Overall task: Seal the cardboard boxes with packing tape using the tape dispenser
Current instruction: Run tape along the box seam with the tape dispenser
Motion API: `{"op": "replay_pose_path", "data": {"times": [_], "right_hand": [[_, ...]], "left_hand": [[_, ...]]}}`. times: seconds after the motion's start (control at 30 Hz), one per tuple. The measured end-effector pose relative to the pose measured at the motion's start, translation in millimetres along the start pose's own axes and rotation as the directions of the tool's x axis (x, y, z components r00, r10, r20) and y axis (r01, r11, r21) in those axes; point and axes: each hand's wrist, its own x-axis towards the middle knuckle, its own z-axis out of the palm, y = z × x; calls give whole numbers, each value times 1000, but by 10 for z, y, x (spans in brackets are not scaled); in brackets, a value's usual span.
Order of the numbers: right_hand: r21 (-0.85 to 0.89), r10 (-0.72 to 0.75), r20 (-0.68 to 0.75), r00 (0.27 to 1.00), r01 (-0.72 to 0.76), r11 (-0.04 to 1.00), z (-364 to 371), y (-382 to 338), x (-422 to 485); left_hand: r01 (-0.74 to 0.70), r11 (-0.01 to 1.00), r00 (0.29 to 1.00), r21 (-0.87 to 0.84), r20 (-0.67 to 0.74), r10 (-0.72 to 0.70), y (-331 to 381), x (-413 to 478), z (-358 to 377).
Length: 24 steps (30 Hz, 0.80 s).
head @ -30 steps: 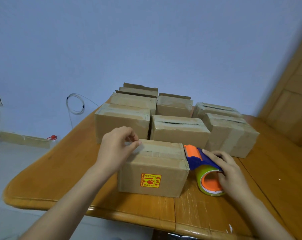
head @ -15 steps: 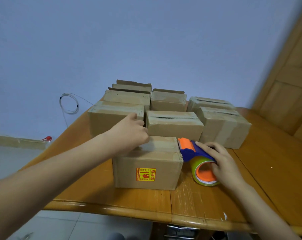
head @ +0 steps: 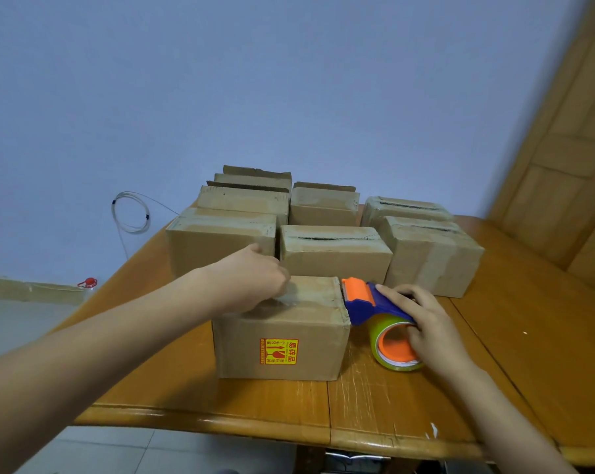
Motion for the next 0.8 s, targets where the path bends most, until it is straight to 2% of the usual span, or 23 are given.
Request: {"op": "replay_pose_path", "data": {"times": [0.1, 0.23, 0.33, 0.4, 0.43, 0.5, 0.6, 0.73, 0.8], "right_hand": [[-3, -8, -9, 1000, 8, 1000, 2, -4, -4], [-9, -24, -20, 1000, 24, 1000, -2, -5, 9], [12, -18, -22, 1000, 18, 1000, -10, -12, -8], [17, -18, -24, 1000, 18, 1000, -9, -20, -26], [14, -15, -25, 1000, 16, 1000, -9, -22, -34], [11, -2, -26, 1000, 3, 1000, -3, -35, -40], [20, 25, -30, 999, -24, 1000, 20, -63, -60], [26, 51, -51, 997, -50, 998, 54, -97, -119], [16, 31, -67, 997, -30, 999, 75, -117, -150]], "left_hand": [[31, 993, 999, -112, 35, -27, -74, -113, -11], [88, 933, 993, -350, -46, -111, -139, -361, 160], [130, 842, 925, -523, -241, -293, -53, -496, 319], [126, 733, 876, -669, -272, -399, 51, -541, 395], [120, 698, 880, -706, -250, -404, 118, -546, 417], [138, 684, 903, -716, -192, -383, 248, -539, 448], [208, 696, 892, -688, -158, -424, 328, -539, 490], [274, 710, 835, -648, -206, -510, 424, -486, 377], [255, 705, 824, -662, -233, -516, 527, -387, 232]]}}
